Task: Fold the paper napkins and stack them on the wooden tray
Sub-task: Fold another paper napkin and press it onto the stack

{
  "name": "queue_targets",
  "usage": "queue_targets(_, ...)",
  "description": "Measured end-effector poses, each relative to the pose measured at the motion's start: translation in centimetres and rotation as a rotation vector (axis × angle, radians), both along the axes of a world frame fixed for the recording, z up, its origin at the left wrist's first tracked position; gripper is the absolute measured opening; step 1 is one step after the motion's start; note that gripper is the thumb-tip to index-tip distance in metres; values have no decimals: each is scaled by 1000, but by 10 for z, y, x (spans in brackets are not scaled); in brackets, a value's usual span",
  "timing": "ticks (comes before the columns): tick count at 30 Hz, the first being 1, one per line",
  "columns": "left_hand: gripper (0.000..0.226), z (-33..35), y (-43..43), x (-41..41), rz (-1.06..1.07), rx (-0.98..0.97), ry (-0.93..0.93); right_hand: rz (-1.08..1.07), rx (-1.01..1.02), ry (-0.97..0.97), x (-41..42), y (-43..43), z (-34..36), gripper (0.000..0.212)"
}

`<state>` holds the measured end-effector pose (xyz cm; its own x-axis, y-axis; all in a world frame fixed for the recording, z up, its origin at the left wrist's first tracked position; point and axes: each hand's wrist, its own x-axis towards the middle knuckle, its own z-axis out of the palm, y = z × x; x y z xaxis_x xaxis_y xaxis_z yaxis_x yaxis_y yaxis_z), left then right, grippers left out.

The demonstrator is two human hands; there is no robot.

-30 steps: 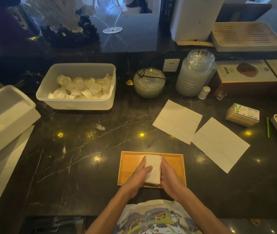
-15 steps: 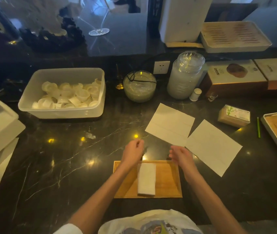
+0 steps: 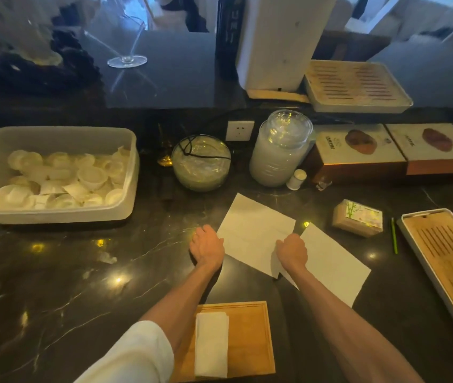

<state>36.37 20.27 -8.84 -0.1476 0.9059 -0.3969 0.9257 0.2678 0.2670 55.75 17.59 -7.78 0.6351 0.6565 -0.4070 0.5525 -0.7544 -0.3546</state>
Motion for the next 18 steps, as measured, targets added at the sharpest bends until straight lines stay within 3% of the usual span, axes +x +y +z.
queue_targets(6, 31, -1, -5, 1, -27, 11, -68, 41, -24, -45, -2, -1, 0, 24)
queue_targets(9, 17, 18, -5, -9, 68, -26, -268, 34, 164, 91, -3, -7, 13, 19)
queue_targets(10, 10, 29, -6, -15, 147, -33, -445, 13, 248, 155, -5, -12, 20, 15)
queue_targets(12, 6, 55, -10, -29, 419, -87, -1018, -71, 355, 337, -13, -25, 36, 12)
queue_targets(14, 25, 80, -25, -48, 611, -120, -1580, -215, 373, 720, -26, -46, 58, 18)
queue_targets(16, 50, 96, -46, -61, 629, -136, -1826, -290, 359, 1057, -44, -72, 75, 21)
queue_targets(18, 64, 102, -71, -64, 557, -255, -1856, -247, 346, 1035, -68, -98, 85, 18)
